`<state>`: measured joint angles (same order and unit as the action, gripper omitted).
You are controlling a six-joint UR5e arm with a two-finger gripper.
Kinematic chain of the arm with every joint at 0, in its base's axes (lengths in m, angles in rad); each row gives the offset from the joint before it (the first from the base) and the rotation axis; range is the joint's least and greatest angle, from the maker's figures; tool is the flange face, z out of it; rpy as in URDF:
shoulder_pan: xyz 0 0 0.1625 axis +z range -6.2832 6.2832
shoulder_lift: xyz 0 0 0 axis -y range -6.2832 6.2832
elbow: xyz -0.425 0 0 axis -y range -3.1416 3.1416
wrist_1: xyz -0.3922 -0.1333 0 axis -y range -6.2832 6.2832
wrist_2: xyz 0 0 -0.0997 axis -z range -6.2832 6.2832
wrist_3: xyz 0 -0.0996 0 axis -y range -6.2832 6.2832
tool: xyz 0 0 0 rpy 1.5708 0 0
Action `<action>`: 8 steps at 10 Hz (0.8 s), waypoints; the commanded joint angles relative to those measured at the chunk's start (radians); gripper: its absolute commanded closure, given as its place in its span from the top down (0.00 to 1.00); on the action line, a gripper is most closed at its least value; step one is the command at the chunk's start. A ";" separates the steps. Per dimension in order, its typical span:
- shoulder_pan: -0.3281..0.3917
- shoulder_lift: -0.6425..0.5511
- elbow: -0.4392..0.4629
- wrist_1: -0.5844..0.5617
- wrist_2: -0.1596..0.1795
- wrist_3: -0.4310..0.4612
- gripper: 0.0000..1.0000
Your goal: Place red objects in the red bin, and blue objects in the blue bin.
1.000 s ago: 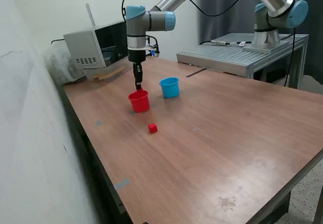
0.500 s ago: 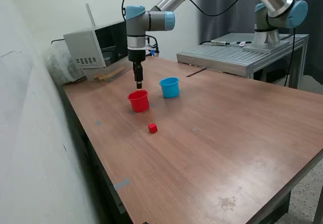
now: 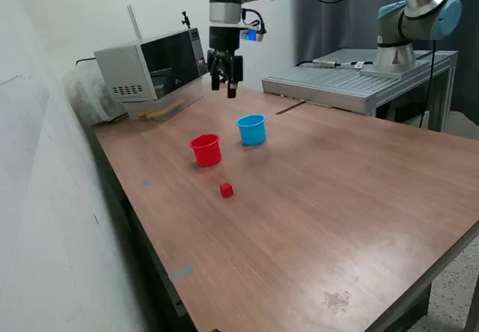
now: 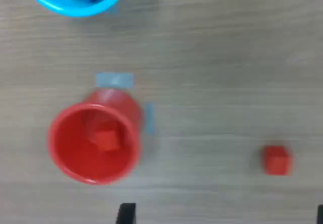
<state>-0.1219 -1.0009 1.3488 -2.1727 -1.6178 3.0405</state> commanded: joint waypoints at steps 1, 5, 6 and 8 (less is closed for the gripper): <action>0.070 -0.099 0.026 0.091 0.019 -0.040 1.00; 0.116 -0.106 0.003 0.077 0.074 -0.051 1.00; 0.114 -0.046 -0.049 0.076 0.075 -0.037 1.00; 0.116 0.059 -0.091 0.047 0.073 0.052 1.00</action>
<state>-0.0074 -1.0172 1.2949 -2.1050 -1.5469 3.0393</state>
